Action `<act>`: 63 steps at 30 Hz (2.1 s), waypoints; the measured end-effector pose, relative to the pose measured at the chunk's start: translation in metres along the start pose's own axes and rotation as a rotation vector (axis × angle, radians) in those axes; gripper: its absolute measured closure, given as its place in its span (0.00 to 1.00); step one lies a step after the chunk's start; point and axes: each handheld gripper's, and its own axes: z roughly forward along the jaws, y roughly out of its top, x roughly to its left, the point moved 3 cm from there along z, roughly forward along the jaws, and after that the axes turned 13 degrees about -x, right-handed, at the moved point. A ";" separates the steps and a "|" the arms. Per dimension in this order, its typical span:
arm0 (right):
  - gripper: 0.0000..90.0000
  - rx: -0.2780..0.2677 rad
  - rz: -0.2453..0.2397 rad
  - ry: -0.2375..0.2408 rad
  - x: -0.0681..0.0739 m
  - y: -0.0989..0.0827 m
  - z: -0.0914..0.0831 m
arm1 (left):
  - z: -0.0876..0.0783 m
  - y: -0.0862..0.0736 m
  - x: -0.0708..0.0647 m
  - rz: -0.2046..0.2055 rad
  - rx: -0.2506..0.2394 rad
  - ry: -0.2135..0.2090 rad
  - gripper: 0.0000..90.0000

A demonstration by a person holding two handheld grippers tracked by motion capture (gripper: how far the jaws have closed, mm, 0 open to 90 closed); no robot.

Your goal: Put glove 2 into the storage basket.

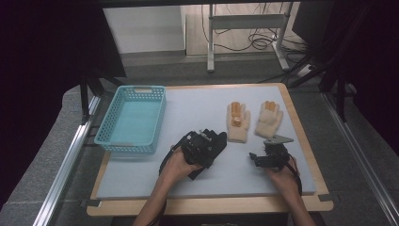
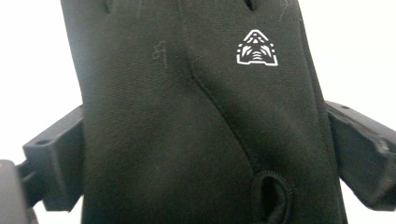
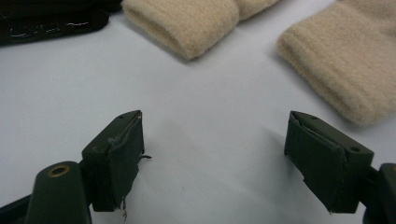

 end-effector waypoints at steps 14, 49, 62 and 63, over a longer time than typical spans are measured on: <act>0.22 -0.003 -0.005 -0.006 0.001 0.000 0.000 | -0.015 -0.002 0.011 -0.032 -0.031 0.047 0.60; 0.22 -0.004 -0.007 -0.007 0.001 0.000 0.000 | -0.074 0.038 0.059 -0.101 -0.083 0.116 0.70; 0.22 -0.003 -0.007 -0.007 0.001 0.000 0.000 | -0.108 0.048 0.101 -0.170 -0.089 0.196 0.69; 0.22 -0.004 -0.008 -0.006 0.001 0.000 0.000 | -0.110 0.047 0.105 -0.180 -0.091 0.203 0.69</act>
